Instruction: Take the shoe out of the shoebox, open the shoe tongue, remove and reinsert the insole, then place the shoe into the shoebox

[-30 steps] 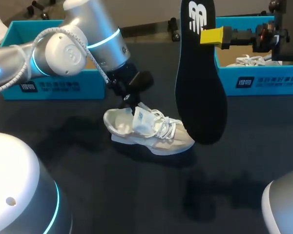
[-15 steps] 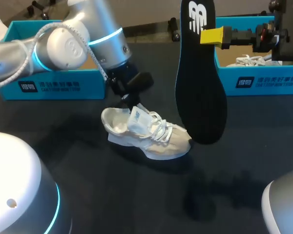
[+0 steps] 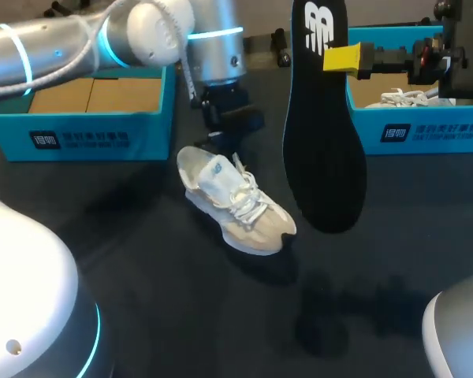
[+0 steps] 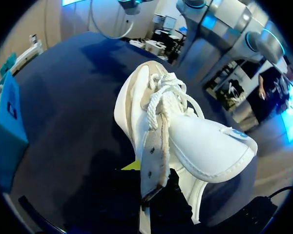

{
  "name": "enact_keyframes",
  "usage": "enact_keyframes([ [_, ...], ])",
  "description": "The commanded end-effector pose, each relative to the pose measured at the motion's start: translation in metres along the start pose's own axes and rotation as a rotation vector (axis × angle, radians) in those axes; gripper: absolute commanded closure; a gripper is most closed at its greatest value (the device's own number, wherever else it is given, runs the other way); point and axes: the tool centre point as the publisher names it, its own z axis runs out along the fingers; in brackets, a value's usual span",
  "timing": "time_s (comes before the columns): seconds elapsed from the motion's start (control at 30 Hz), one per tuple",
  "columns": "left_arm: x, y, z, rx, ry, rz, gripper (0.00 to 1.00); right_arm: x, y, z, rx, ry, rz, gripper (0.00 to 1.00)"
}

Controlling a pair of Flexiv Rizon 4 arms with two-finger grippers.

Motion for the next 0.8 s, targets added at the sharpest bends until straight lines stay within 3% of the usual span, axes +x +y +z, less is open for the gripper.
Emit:
enact_keyframes([
  [0.03,-0.006,0.0,-0.007,-0.027,0.219,0.122,1.0,0.0,0.004,0.005,0.004,-0.002,0.002,1.0],
  [0.33,-0.012,0.0,-0.009,-0.148,0.26,0.25,1.0,0.0,0.004,0.005,0.004,-0.002,0.002,1.0],
  [0.8,-0.033,-0.013,0.007,-0.209,0.329,0.381,1.0,0.0,0.004,0.005,0.004,-0.002,0.002,1.0],
])
